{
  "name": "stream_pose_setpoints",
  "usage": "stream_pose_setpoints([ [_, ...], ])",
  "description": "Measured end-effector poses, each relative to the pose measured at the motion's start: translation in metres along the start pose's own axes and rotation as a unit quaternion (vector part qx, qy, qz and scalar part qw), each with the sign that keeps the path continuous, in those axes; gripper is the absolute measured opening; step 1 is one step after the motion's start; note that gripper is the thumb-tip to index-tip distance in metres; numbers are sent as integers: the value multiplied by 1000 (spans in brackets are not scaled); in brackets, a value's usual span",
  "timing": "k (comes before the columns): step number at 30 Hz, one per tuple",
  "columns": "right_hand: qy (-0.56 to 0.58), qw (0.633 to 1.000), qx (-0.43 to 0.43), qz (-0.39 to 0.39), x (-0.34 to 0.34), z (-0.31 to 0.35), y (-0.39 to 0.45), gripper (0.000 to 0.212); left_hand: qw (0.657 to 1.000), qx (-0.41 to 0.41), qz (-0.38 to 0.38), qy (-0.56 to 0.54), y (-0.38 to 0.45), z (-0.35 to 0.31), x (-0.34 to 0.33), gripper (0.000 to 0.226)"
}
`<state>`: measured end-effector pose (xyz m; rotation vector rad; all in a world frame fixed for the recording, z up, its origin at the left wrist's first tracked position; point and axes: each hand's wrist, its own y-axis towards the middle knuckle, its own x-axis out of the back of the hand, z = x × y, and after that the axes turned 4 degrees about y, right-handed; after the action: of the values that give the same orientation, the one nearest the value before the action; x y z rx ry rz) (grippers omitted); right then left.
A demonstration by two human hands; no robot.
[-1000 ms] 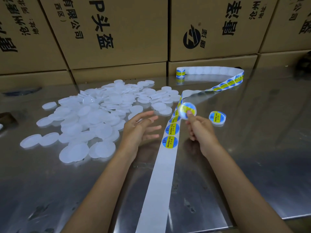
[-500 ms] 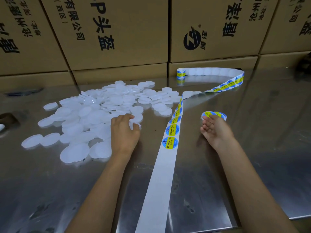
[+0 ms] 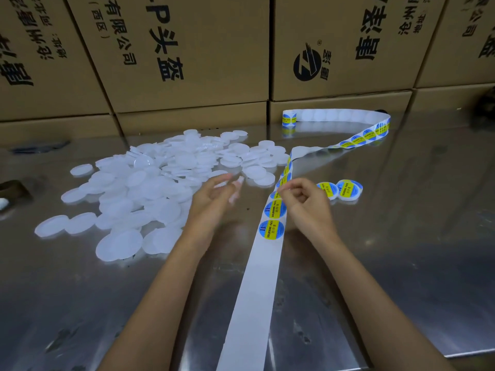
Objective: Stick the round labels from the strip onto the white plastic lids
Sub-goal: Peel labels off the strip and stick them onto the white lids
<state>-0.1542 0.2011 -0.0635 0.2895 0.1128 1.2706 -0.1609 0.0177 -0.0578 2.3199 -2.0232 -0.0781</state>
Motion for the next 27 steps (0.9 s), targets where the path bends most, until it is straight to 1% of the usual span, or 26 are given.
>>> stream_pose_setpoints([
  [1,-26,999,38,26,-4,0,-4,7,993,40,44,-102,-1,-3,-3,23],
  [2,-62,993,83,49,-7,-1,-7,13,977,70,86,-182,-3,-6,-5,26],
  [3,-99,984,129,67,-10,-2,-9,20,960,92,122,-234,-4,-7,-5,28],
  [4,-127,974,170,81,-12,-4,-11,24,946,107,154,-265,-5,-8,-6,31],
  [6,-152,963,200,99,-13,-4,-12,26,932,121,191,-282,-7,-7,-7,34],
  [8,-156,962,197,107,-12,-4,-12,25,935,114,204,-265,-7,-6,-9,33],
  [11,-148,967,177,106,-5,-3,-8,22,961,76,186,-187,-6,-2,-9,31],
  [12,-163,965,165,119,-1,-4,-5,22,968,69,177,-164,-6,-2,-8,31],
  [13,-198,958,147,146,5,-5,-3,23,973,67,167,-148,-5,-1,-7,30],
  [15,-295,925,114,213,13,-10,0,29,978,71,144,-135,-4,0,-6,29],
  [16,-324,910,104,238,15,-12,-1,31,980,71,133,-130,-4,0,-5,29],
  [17,-331,903,98,254,16,-13,-1,32,983,67,122,-119,-3,1,-6,29],
  [20,-294,910,90,278,13,-11,-4,32,991,44,101,-79,-1,4,-8,30],
  [23,-265,912,91,299,11,-10,-3,33,988,44,114,-91,-1,6,-11,33],
  [27,-218,919,91,317,8,-10,-4,27,987,45,135,-78,-4,9,-14,35],
])
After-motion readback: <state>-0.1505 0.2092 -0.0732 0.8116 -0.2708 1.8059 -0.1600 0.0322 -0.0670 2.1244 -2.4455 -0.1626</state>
